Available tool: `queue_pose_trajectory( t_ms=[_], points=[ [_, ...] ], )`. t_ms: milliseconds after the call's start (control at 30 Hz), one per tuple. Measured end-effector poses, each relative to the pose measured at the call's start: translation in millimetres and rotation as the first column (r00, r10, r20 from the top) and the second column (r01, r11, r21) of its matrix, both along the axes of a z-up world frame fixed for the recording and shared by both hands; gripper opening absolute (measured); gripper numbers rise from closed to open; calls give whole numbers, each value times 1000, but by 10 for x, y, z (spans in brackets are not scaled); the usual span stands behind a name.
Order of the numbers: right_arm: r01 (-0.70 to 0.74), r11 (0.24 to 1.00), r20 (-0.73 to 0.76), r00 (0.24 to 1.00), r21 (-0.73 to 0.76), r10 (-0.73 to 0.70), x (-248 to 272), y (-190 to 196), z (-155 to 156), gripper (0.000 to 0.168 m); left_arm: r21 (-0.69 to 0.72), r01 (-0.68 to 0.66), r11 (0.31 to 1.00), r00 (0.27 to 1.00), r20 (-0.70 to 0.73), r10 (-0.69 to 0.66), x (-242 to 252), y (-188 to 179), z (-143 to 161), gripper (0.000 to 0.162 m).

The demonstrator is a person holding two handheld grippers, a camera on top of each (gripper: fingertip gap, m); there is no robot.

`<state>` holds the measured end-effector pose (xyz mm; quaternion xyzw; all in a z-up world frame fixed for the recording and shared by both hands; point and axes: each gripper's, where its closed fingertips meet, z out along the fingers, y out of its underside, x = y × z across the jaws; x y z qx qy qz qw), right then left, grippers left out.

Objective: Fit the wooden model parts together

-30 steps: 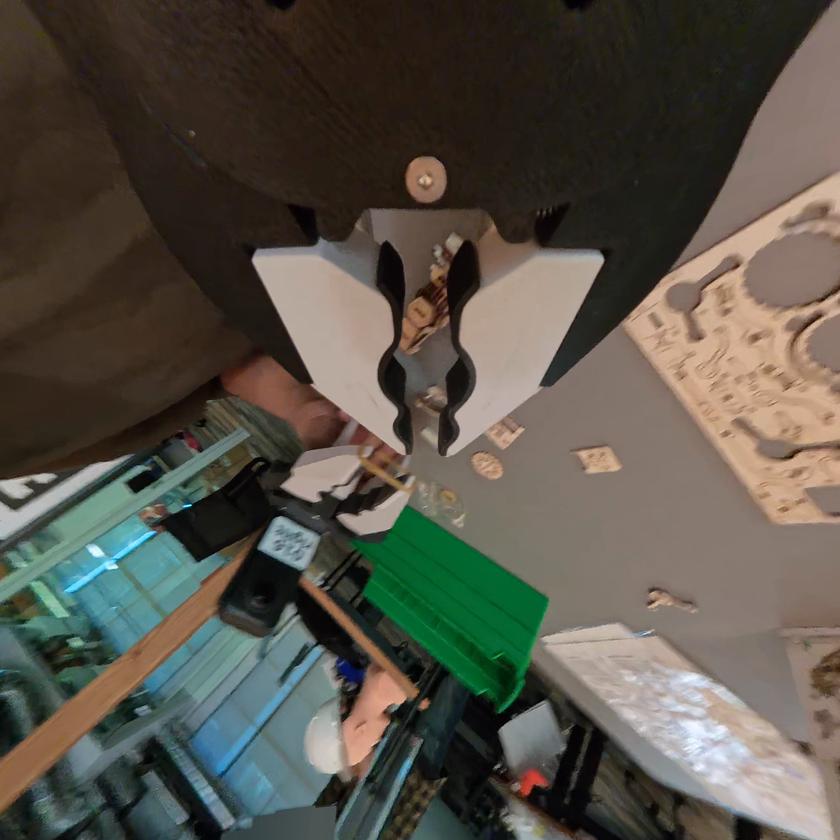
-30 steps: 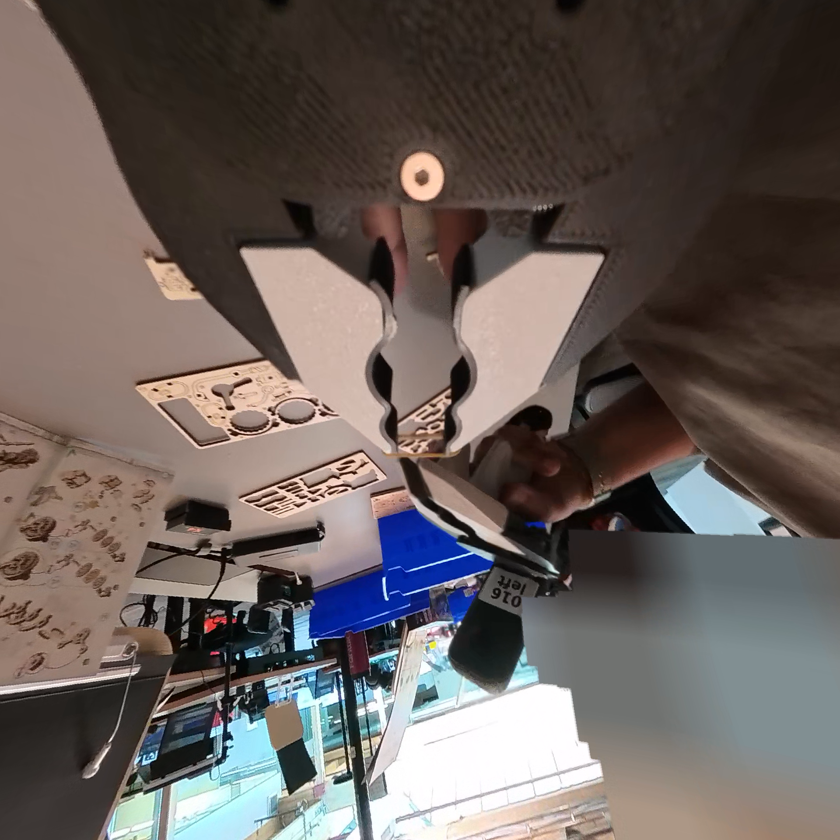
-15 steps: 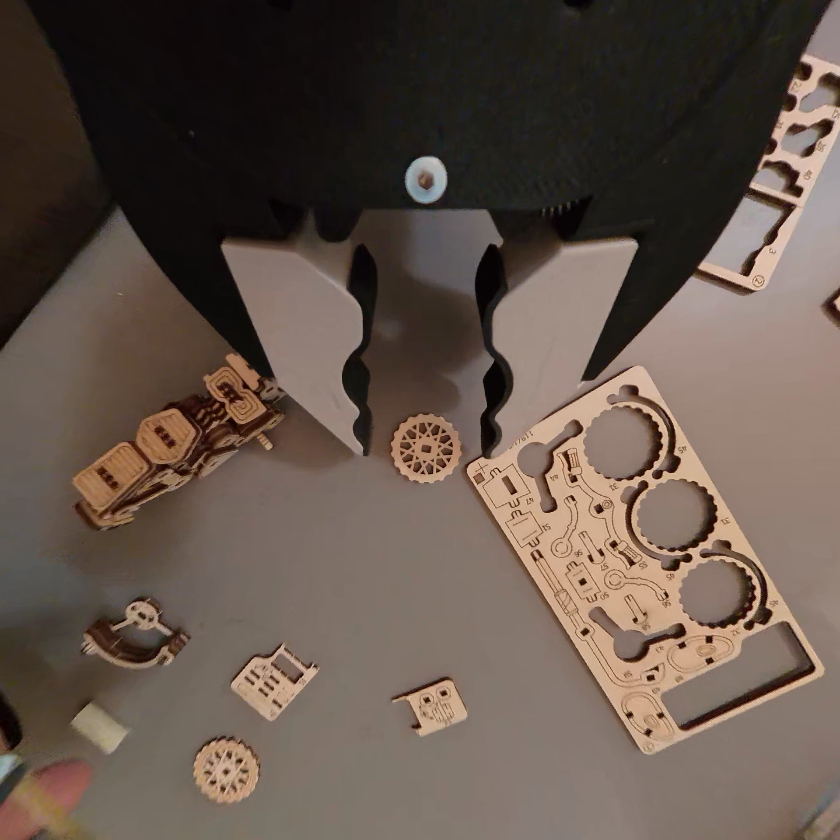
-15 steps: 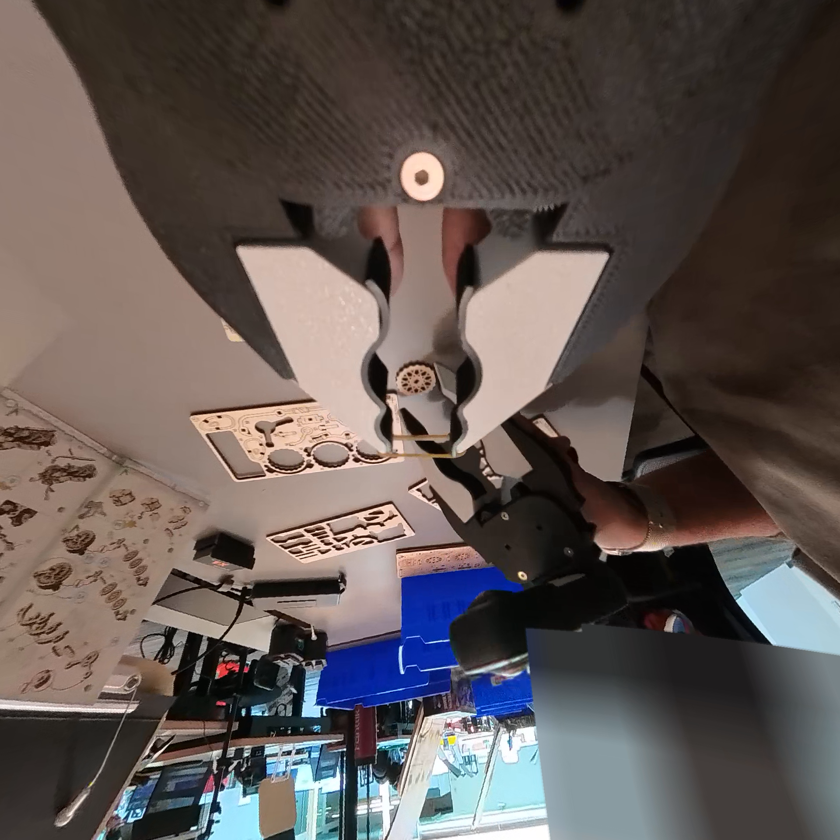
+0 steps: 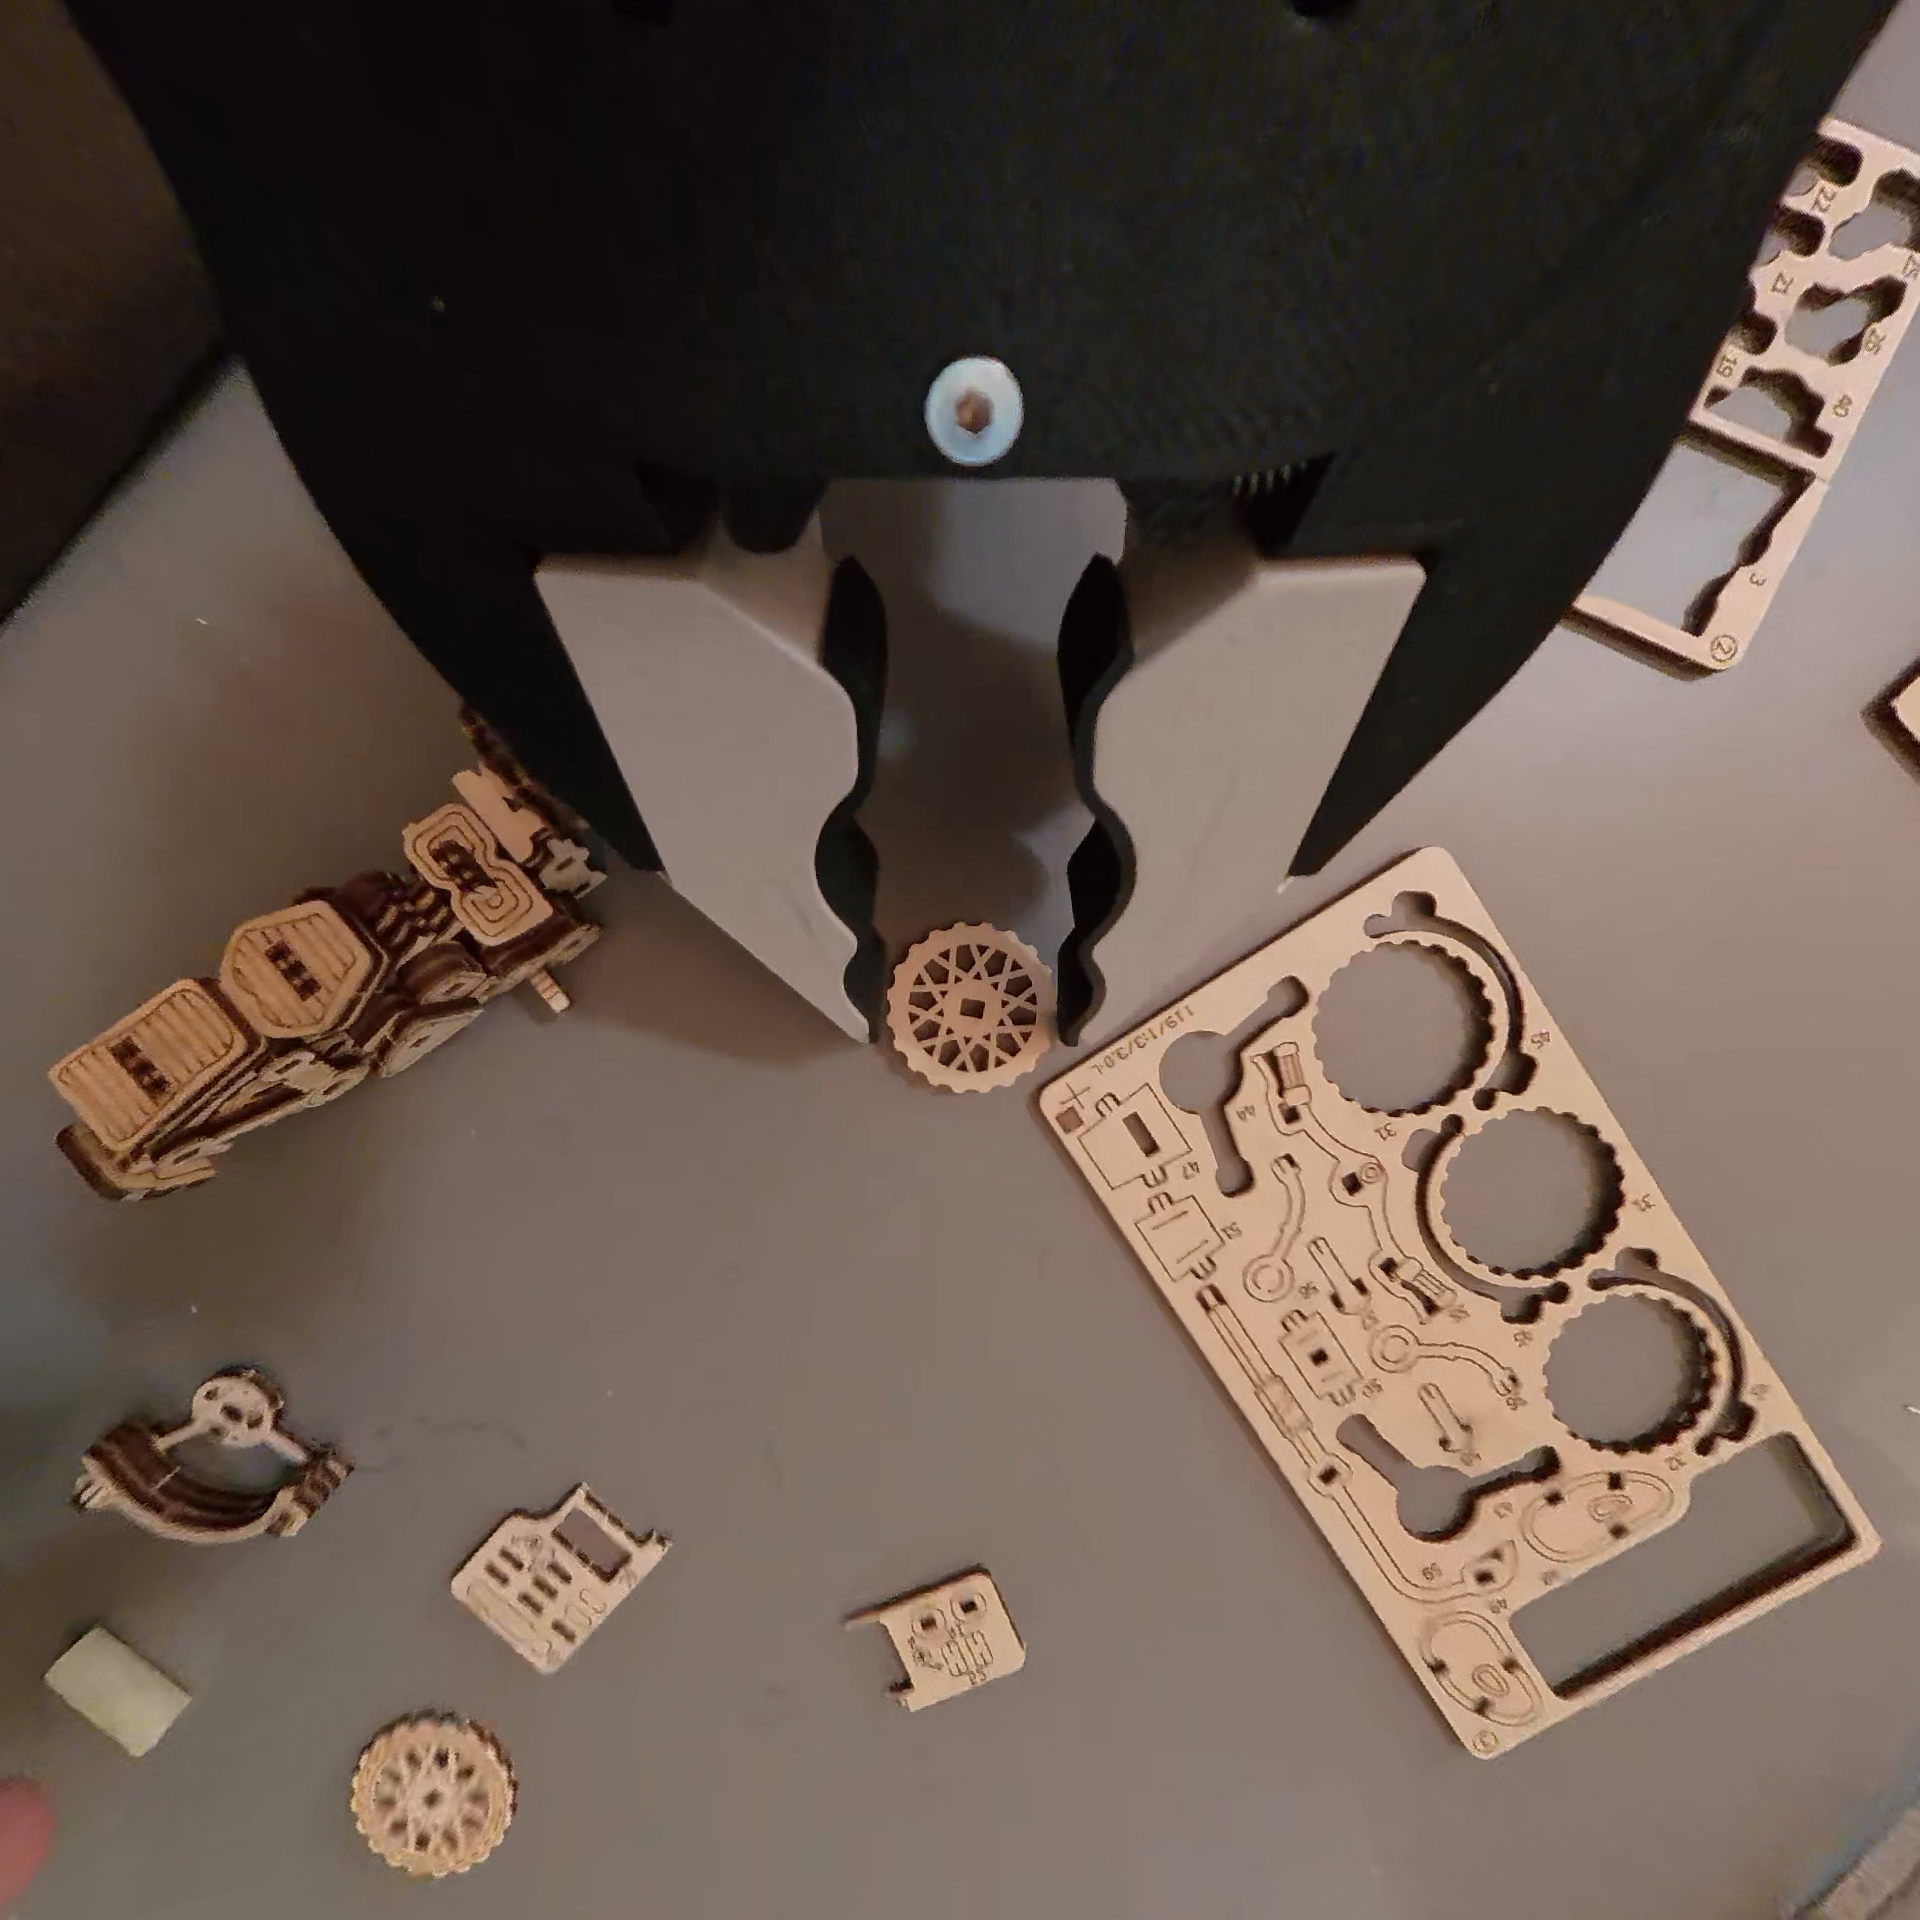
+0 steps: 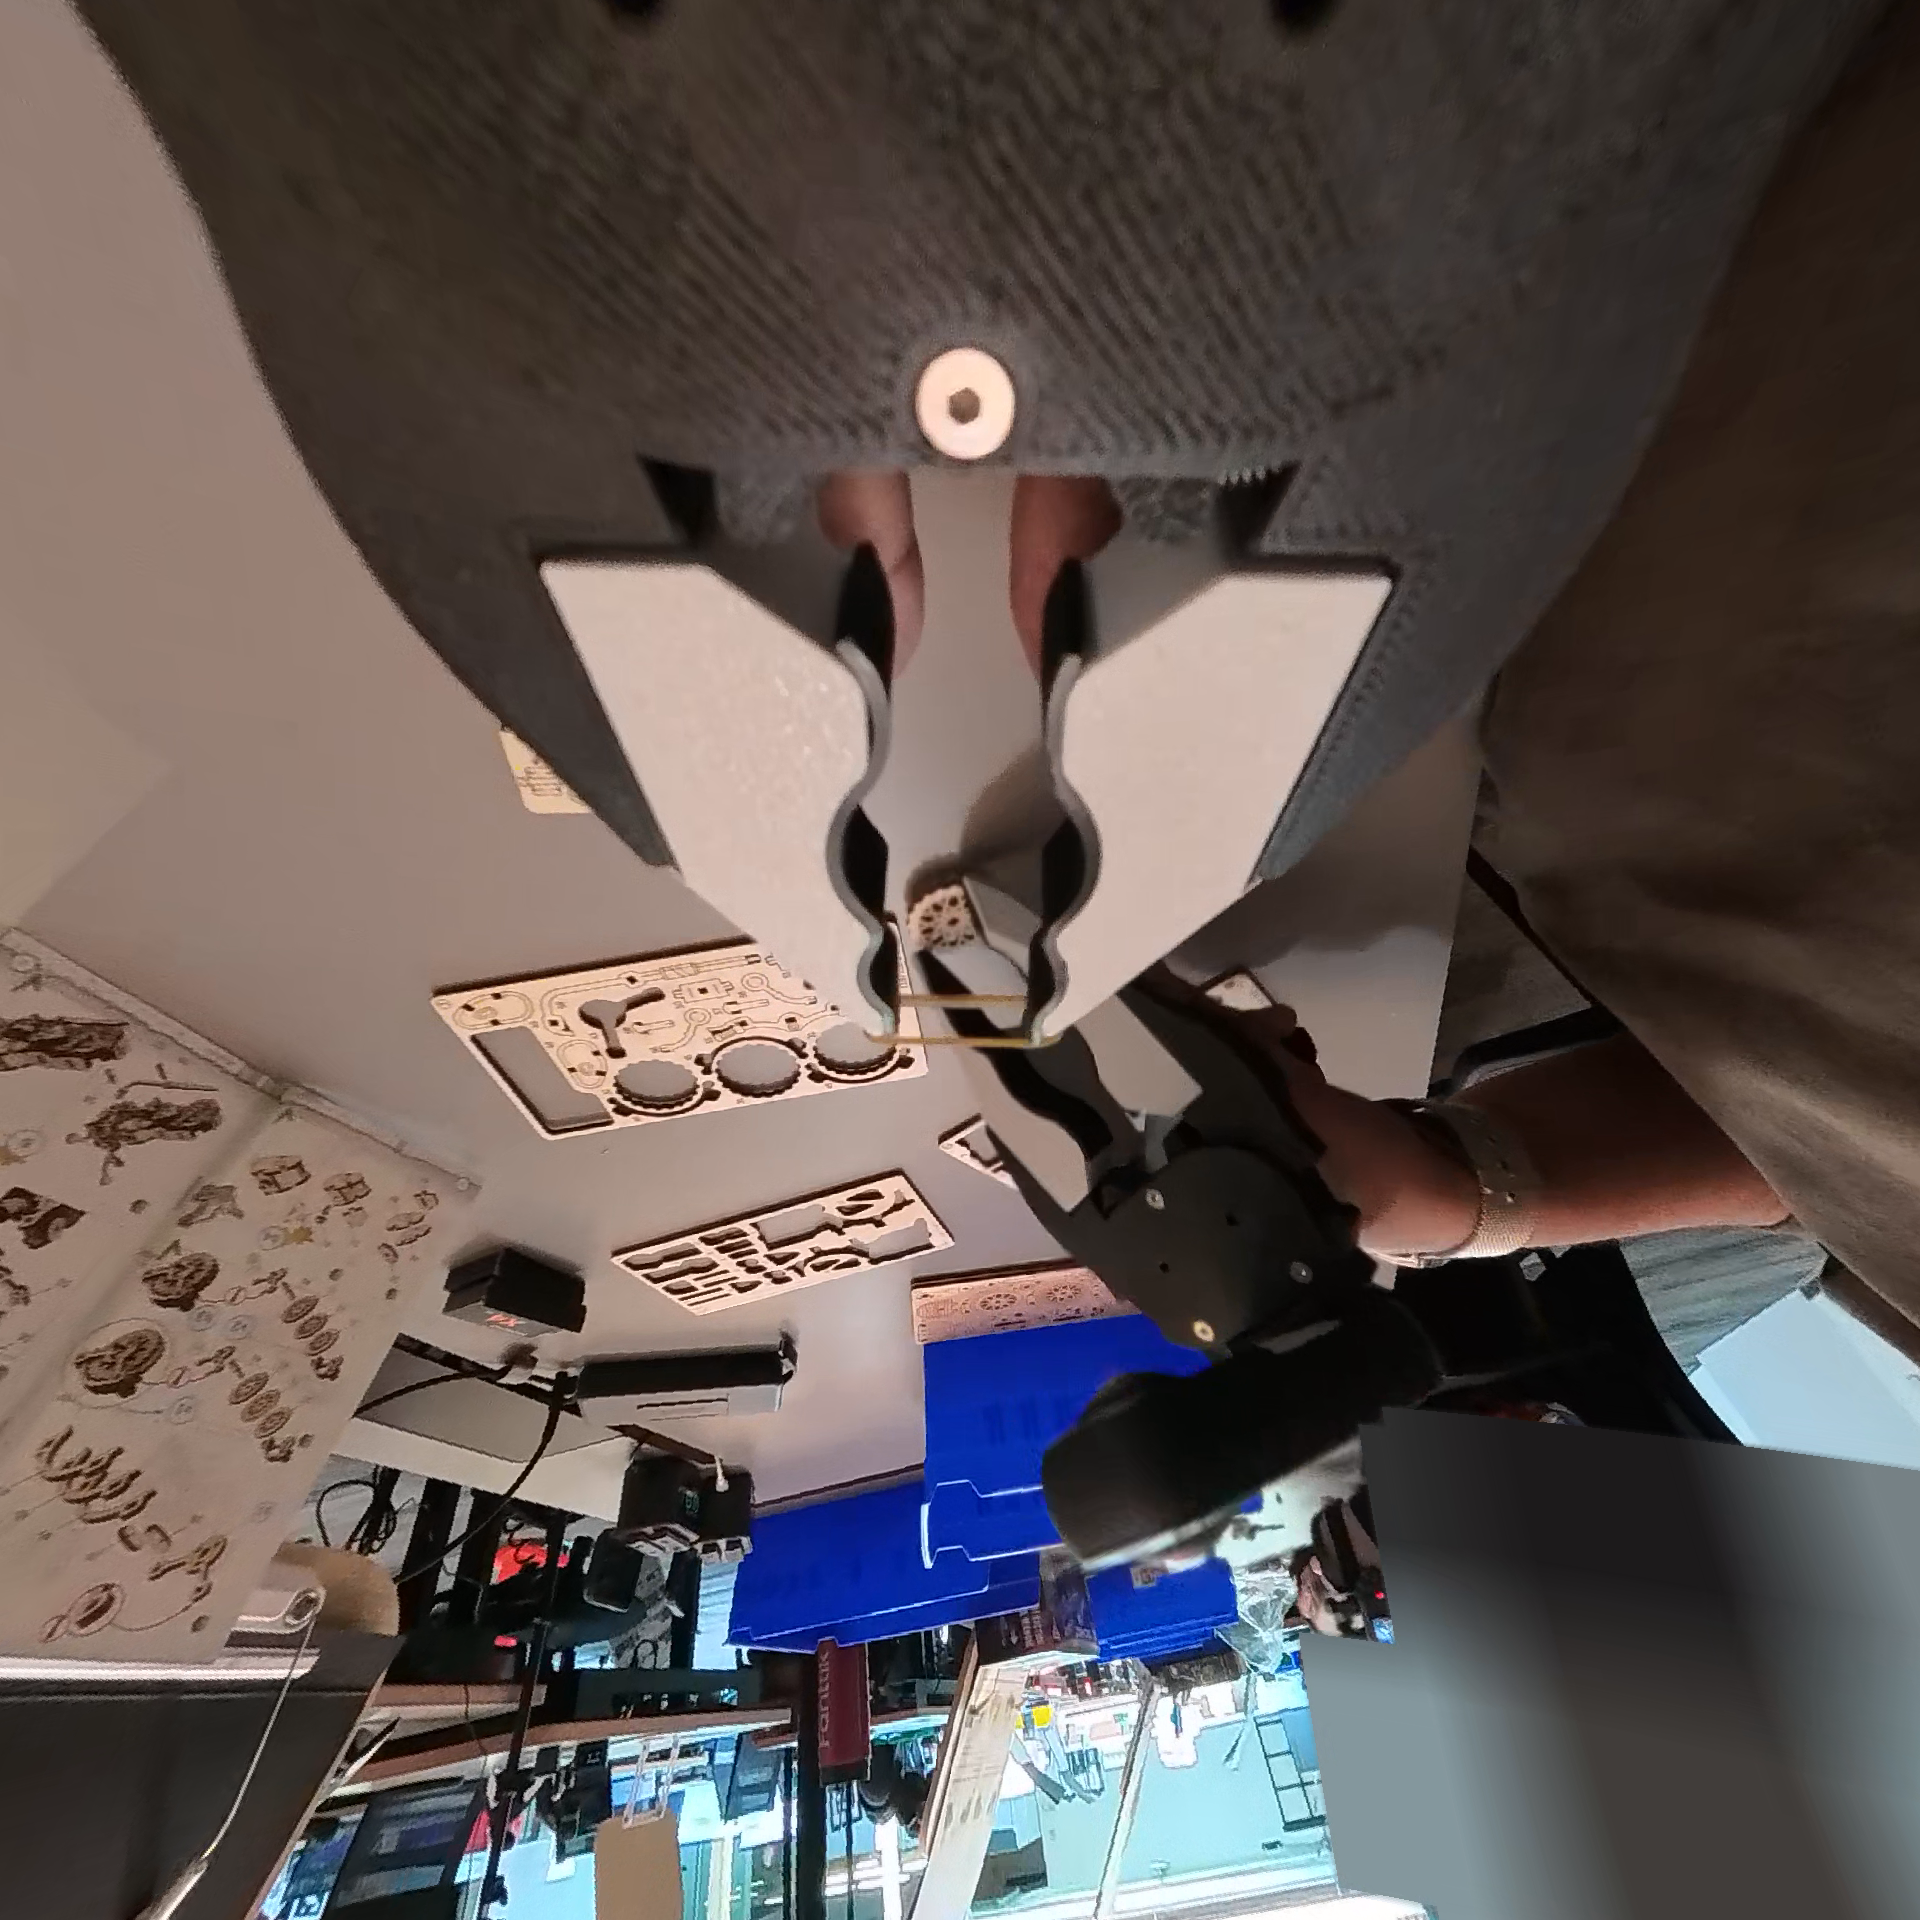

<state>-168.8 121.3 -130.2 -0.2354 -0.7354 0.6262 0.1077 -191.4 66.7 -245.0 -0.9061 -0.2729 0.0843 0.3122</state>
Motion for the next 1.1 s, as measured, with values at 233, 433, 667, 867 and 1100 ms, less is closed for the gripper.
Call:
queue_pose_trajectory(
  t_ms=[233,433,667,867,1100],
  points=[
    [-32,999,2,999,10,32,50,-71,-12,24,596,-84,799,943,307,-130,191,276,774,30],
    [-86,995,-33,996,51,88,166,-215,4,27,773,-162,613,837,436,-329,367,320,1079,30],
    [-101,995,-37,994,20,102,206,-239,79,28,797,-174,578,800,457,-389,441,367,1123,29],
    [-89,996,-43,995,29,90,196,-210,90,27,820,-235,522,766,487,-420,424,372,1175,29],
    [-90,996,-25,996,21,91,193,-216,82,25,822,-229,521,776,477,-413,425,387,1176,30]
  ],
)
